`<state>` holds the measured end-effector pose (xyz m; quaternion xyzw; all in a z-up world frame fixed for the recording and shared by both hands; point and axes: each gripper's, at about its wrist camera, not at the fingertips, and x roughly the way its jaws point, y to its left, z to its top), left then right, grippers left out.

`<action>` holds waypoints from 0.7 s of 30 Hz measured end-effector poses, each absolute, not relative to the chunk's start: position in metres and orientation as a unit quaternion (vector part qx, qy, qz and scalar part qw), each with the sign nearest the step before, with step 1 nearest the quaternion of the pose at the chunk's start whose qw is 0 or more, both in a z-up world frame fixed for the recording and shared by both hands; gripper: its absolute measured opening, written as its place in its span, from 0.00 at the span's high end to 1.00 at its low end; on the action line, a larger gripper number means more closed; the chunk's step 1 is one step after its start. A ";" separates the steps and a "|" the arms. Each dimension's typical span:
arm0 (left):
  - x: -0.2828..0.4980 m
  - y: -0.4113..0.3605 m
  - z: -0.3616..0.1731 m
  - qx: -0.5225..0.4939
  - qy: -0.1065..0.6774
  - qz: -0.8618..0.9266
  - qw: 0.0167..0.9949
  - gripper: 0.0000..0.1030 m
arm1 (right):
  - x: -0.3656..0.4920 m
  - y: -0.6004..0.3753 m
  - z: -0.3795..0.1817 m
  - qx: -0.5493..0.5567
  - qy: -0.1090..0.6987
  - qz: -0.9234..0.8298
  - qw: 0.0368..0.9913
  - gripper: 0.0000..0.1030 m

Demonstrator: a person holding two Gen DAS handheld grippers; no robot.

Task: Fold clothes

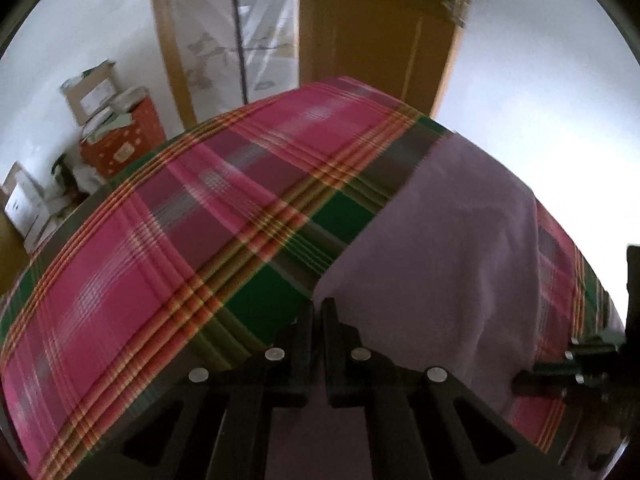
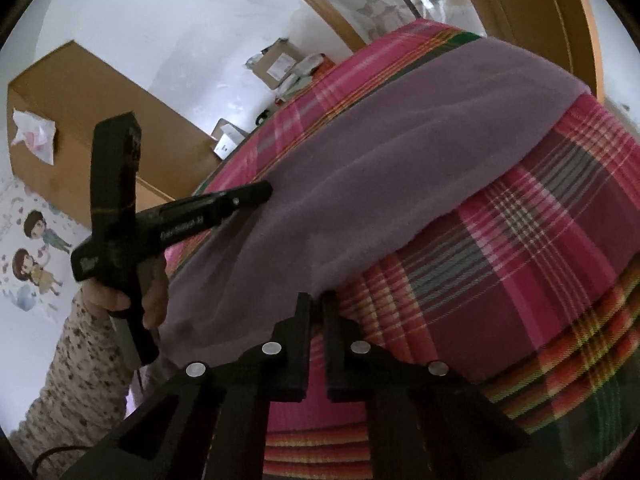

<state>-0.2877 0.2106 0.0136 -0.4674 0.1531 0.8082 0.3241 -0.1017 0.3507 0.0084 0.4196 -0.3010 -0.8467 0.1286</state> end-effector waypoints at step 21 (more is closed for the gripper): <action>-0.286 0.175 0.035 -0.478 0.112 0.818 0.298 0.92 | -0.093 0.347 0.020 0.431 -0.289 -0.849 0.094 0.97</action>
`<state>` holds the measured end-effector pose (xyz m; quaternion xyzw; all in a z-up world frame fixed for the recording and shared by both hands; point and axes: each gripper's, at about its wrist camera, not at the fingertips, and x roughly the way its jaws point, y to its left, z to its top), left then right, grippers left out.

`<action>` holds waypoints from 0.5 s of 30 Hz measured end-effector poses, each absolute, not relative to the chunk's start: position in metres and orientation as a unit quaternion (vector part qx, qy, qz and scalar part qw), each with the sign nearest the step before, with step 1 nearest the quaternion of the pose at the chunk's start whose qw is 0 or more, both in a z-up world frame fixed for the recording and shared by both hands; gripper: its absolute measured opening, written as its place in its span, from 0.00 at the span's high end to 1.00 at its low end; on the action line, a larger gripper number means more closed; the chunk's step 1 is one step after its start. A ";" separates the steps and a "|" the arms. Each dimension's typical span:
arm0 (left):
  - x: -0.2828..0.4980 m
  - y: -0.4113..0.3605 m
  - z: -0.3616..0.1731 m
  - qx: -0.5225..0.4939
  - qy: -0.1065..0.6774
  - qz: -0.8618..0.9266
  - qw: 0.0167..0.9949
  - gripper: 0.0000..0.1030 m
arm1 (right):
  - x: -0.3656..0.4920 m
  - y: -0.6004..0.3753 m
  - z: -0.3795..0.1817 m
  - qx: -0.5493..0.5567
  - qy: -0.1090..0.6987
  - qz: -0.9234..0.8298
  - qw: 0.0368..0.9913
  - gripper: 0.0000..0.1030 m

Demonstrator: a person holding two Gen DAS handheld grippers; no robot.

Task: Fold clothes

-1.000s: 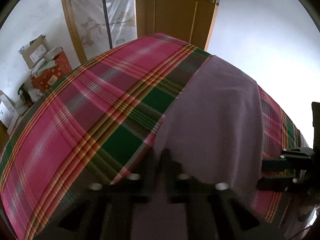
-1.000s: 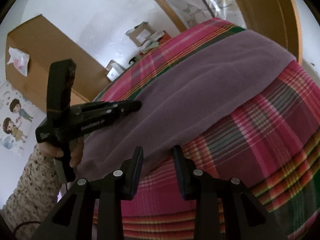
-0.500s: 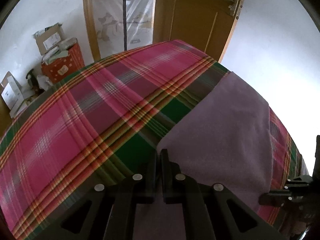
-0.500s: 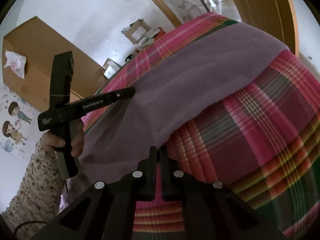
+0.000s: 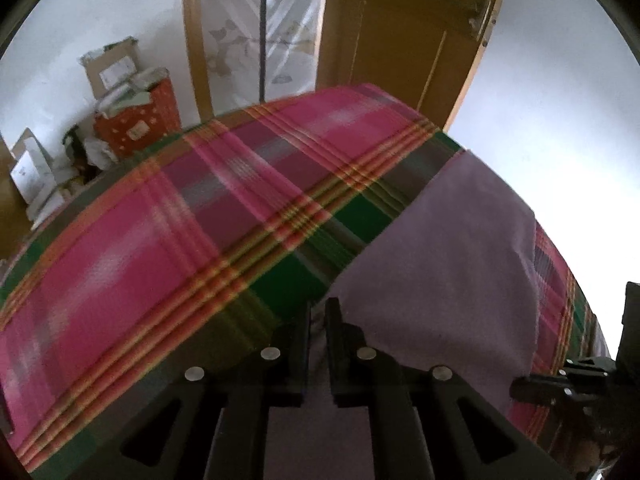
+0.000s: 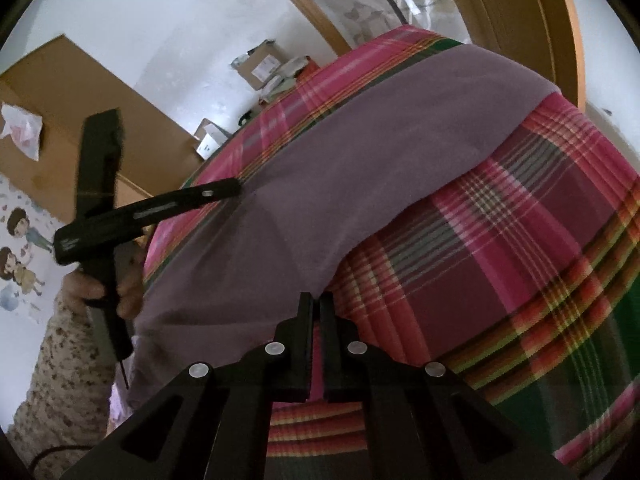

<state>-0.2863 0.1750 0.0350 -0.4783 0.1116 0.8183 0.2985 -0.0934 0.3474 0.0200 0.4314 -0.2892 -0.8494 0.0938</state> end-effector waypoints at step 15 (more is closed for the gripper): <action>-0.205 -0.014 0.086 -0.489 0.059 0.852 0.178 0.91 | -0.065 0.330 0.070 0.417 -0.230 -0.875 0.092 0.91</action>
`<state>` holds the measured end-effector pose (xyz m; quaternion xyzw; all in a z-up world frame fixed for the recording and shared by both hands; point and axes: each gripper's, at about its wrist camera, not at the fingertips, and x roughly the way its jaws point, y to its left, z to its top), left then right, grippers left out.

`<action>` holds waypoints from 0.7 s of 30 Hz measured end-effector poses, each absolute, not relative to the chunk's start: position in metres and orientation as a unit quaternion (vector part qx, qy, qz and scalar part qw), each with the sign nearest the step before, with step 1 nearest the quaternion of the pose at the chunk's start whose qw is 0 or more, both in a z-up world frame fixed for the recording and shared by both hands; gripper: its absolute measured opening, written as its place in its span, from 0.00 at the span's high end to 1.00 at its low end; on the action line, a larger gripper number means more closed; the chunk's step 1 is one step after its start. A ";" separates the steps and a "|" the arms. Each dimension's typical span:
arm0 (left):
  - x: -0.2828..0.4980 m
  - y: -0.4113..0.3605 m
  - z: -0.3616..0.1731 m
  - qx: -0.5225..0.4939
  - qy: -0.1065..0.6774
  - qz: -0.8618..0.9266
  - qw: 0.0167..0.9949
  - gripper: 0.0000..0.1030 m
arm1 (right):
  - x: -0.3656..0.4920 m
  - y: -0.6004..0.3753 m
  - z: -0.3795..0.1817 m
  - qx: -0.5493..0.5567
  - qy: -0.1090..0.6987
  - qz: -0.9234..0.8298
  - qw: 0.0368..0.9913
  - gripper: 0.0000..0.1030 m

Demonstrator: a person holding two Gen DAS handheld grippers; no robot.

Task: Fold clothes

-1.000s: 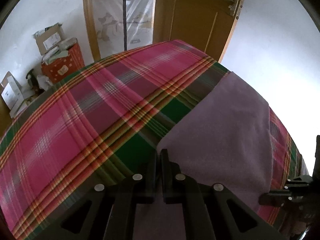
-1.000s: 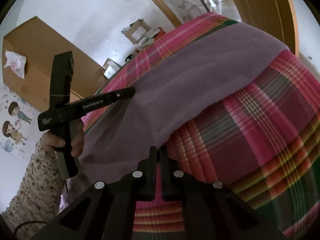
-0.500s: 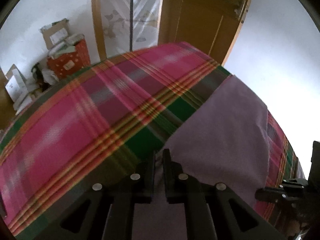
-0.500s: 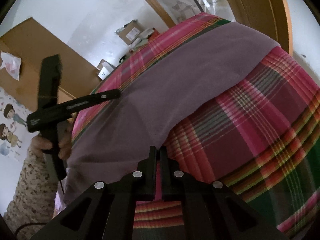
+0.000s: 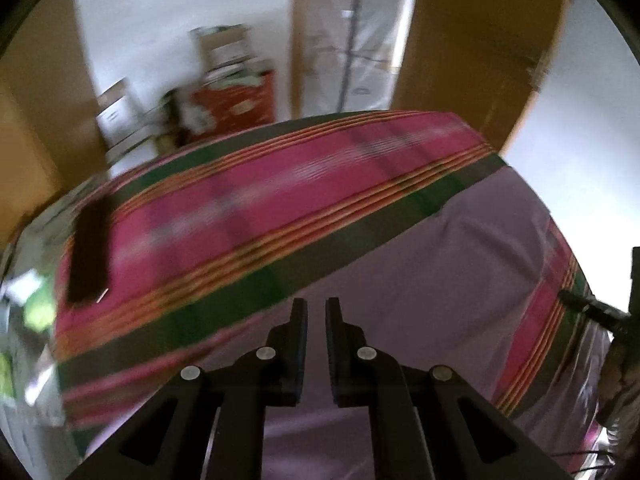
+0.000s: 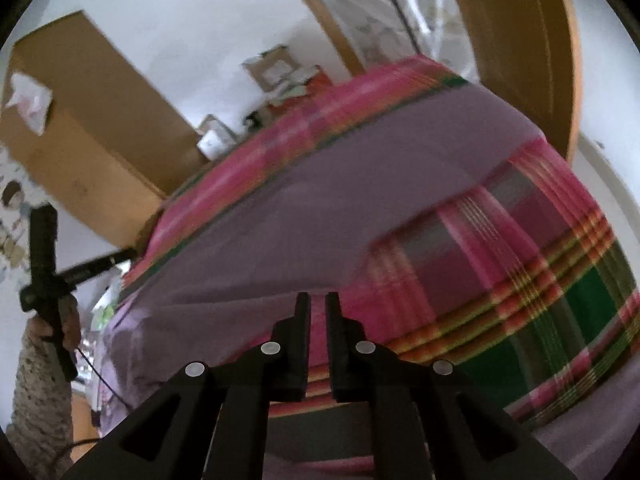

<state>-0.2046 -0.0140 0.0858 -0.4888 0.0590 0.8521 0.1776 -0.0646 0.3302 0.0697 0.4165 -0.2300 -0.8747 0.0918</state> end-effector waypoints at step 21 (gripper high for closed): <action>-0.097 -0.202 0.076 -0.534 -0.010 0.845 0.029 0.85 | -0.057 0.155 0.133 0.420 -0.001 -0.854 0.306 0.75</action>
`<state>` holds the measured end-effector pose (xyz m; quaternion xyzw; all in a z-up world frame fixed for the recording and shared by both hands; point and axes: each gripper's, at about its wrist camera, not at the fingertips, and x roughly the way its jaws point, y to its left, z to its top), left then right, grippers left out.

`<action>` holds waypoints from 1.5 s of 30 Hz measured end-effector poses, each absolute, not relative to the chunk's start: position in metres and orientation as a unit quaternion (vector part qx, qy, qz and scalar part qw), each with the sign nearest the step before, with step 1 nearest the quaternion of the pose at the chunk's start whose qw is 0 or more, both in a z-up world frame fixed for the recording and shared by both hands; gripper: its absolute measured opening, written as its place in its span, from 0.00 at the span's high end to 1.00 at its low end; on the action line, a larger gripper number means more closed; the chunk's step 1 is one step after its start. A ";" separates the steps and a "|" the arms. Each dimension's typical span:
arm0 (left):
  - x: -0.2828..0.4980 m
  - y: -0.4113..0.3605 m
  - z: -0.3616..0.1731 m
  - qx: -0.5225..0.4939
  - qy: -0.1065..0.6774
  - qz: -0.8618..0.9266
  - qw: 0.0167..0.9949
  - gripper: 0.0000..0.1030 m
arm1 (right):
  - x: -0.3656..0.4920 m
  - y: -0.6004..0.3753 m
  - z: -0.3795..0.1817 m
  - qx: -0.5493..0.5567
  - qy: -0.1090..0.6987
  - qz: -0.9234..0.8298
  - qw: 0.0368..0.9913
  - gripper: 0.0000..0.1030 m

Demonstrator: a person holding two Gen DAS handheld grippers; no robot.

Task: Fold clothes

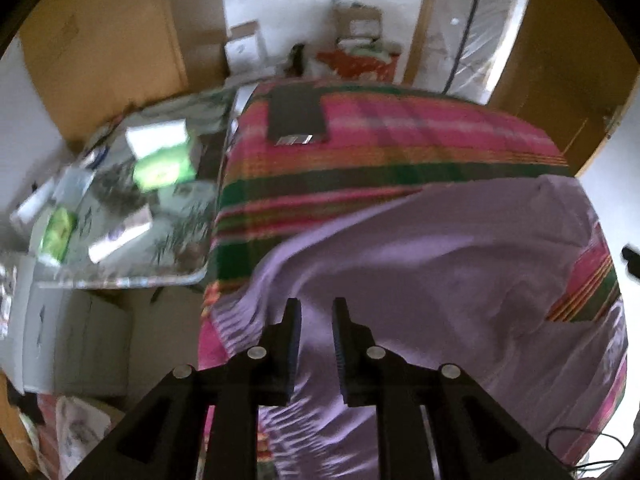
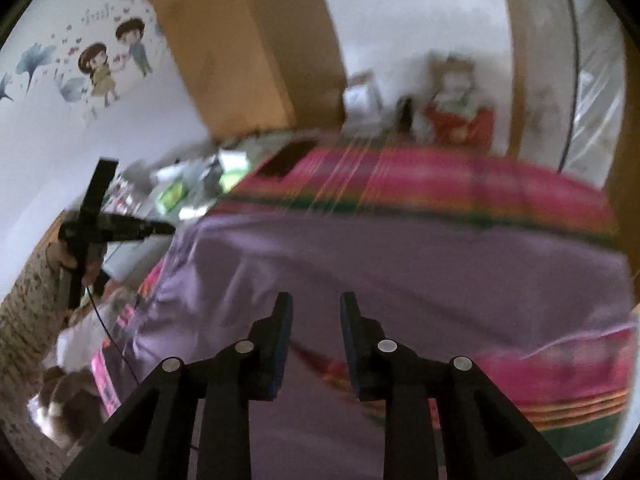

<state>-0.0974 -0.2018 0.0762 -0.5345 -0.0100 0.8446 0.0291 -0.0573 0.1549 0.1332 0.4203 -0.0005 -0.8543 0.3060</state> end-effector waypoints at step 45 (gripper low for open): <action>-0.145 -0.208 0.035 -0.522 0.039 0.851 -0.036 0.81 | -0.171 0.051 0.069 0.401 0.143 -0.841 0.334 0.70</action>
